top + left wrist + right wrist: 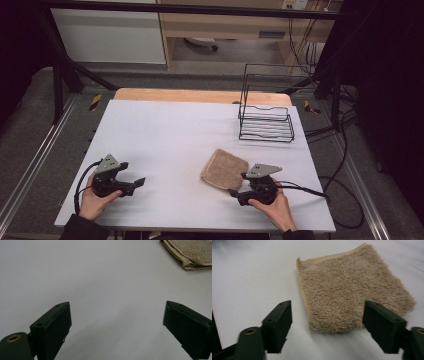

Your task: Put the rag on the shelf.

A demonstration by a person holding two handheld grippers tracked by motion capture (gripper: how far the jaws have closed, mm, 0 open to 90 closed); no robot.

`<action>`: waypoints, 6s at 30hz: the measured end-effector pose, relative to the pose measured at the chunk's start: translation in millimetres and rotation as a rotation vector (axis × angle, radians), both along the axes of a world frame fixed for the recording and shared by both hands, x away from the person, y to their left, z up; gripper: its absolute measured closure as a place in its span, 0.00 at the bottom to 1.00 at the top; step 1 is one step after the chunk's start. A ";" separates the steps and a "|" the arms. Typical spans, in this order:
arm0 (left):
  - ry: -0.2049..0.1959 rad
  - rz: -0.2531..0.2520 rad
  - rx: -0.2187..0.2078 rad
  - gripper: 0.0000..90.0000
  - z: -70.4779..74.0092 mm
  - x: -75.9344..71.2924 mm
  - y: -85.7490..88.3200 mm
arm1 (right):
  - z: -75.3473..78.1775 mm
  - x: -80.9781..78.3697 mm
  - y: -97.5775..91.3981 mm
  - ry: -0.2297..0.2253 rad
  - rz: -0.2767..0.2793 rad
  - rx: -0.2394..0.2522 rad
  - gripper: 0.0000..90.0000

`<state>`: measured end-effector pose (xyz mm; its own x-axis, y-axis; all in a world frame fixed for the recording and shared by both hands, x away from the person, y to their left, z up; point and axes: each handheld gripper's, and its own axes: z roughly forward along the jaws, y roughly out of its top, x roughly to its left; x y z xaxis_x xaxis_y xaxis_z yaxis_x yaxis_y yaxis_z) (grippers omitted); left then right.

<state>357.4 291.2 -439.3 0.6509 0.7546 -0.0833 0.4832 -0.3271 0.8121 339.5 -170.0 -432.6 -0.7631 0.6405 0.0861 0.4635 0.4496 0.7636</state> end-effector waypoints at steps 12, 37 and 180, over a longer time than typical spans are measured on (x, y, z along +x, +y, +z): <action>0.000 0.002 0.000 0.10 -0.2 0.5 0.8 | -10.7 1.2 11.6 0.004 0.026 -0.113 0.73; 0.005 0.003 0.006 0.10 -0.2 1.0 1.0 | 3.8 -5.0 30.8 0.086 0.031 -0.047 0.96; 0.239 0.000 0.019 0.89 -8.3 42.5 -206.3 | -5.2 33.7 -44.6 0.071 -0.214 0.123 0.07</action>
